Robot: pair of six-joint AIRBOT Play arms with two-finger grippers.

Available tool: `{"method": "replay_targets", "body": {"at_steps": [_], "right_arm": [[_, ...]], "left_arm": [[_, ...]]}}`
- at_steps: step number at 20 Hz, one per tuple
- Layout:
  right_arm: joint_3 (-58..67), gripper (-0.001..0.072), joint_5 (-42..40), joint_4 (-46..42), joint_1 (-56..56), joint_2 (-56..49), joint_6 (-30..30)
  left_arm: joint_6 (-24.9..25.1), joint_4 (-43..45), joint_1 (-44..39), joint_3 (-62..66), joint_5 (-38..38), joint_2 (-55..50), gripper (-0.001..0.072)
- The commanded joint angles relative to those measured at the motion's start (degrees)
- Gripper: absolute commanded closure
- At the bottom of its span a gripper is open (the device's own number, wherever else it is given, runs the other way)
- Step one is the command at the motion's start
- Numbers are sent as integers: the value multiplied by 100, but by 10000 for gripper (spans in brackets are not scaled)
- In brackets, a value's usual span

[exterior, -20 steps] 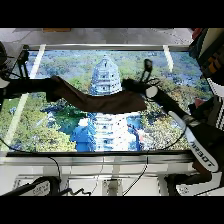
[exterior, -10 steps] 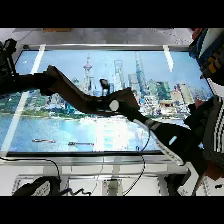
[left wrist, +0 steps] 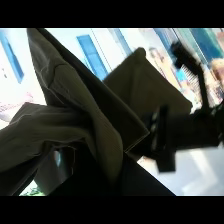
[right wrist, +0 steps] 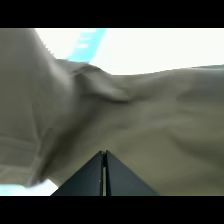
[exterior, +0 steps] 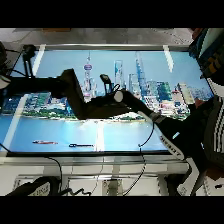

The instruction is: Fold the clothes and pants, and hang the long-sleeved shirts on hangers.

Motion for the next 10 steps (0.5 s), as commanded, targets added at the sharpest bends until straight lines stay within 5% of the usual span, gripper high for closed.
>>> {"method": "replay_targets", "body": {"at_steps": [1,10], "right_arm": [[31,703,1010,-466,-1060,459,13],[31,702,1805,-501,-2986,1711,2]], "left_arm": [[37,2,-750,2,439,-697,685],[107,-151,-3574,697,4079,-2789,686]]}}
